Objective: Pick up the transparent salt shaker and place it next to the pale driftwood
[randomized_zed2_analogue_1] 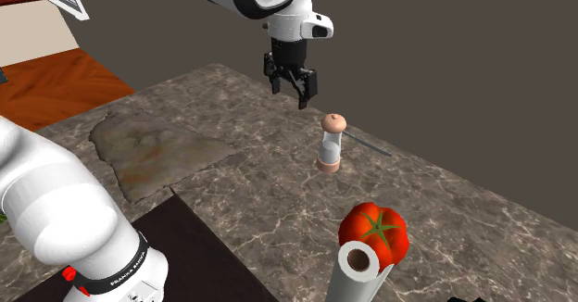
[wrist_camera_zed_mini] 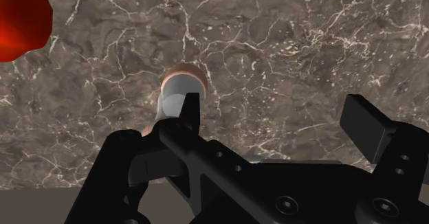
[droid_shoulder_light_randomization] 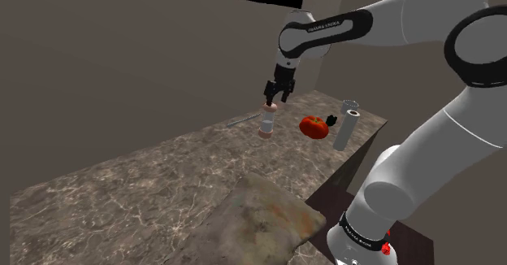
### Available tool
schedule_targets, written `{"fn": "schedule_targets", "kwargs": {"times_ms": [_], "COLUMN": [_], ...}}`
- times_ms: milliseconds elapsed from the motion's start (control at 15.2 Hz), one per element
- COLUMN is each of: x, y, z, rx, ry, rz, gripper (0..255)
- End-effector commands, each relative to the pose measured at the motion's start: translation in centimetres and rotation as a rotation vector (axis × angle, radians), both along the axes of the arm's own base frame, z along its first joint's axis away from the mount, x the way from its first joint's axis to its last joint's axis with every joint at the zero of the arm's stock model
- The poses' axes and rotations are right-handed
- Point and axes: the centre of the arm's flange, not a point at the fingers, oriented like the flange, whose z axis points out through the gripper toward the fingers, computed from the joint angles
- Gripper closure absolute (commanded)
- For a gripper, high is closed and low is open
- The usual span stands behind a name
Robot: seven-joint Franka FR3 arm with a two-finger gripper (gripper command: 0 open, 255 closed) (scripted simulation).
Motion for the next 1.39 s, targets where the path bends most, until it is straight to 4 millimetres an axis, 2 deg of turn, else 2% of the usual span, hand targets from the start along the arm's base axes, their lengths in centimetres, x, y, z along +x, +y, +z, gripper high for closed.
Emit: {"fn": "schedule_targets", "kwargs": {"times_ms": [0,594,1056,1320], "x": [1.7,8.8,9.0,9.0], "y": [-1.9,-9.4,-9.4,-9.4], "z": [-1.0,-4.3,-8.0,-8.3], "rx": [-0.007,-0.034,-0.034,-0.034], "ry": [-0.006,-0.027,-0.027,-0.027], "rz": [-0.001,-0.010,-0.010,-0.010], "gripper": [0,0,0,0]}}
